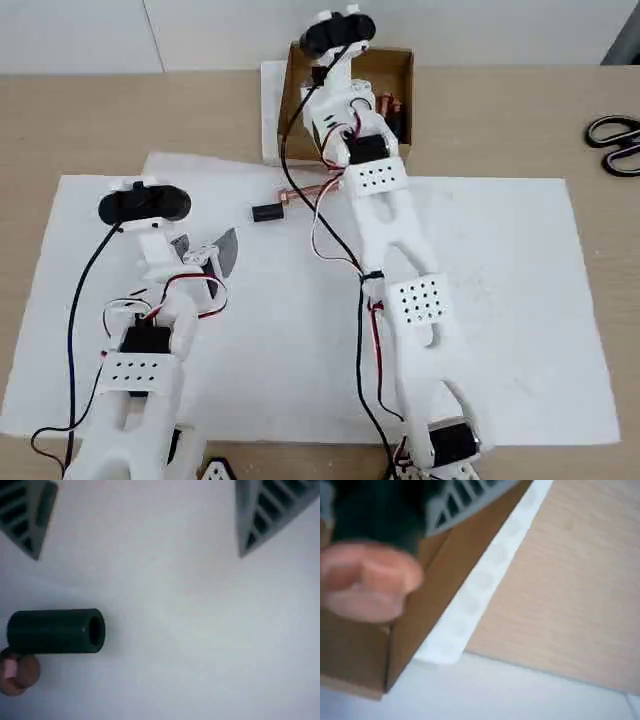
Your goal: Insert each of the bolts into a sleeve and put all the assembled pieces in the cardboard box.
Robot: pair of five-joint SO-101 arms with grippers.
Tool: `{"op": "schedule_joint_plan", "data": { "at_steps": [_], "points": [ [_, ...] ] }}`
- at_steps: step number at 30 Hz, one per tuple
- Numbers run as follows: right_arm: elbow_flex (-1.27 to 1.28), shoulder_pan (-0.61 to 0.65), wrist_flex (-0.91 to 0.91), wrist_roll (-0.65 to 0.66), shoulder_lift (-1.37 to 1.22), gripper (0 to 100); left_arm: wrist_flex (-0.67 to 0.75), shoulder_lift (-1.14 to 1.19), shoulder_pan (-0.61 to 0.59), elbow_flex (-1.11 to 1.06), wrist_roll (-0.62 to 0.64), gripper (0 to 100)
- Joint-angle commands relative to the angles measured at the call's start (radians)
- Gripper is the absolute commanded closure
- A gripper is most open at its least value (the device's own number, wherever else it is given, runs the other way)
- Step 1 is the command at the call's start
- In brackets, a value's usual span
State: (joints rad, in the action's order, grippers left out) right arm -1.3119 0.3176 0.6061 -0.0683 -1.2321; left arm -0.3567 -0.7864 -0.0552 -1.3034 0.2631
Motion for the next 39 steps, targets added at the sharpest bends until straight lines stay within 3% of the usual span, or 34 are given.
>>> {"op": "schedule_joint_plan", "data": {
  "at_steps": [1, 4, 11, 26, 39],
  "points": [
    [-0.077, 0.007, -0.035, -0.008, 0.015, 99.0, 0.021, -0.018, 0.008, 0.004, 0.003, 76],
    [-0.077, 0.007, -0.039, -0.008, 0.008, 97.6, 0.023, -0.018, 0.008, 0.004, 0.003, 76],
    [-0.071, 0.012, -0.033, -0.008, 0.004, 83.7, 0.023, -0.018, 0.008, 0.004, 0.003, 76],
    [-0.095, 0.013, -0.019, -0.003, 0.025, 83.2, 0.023, -0.018, 0.008, 0.004, 0.003, 76],
    [-0.278, 0.027, 0.615, 0.061, 0.209, 83.3, 0.017, -0.02, -0.008, 0.005, -0.003, 76]
  ]
}}
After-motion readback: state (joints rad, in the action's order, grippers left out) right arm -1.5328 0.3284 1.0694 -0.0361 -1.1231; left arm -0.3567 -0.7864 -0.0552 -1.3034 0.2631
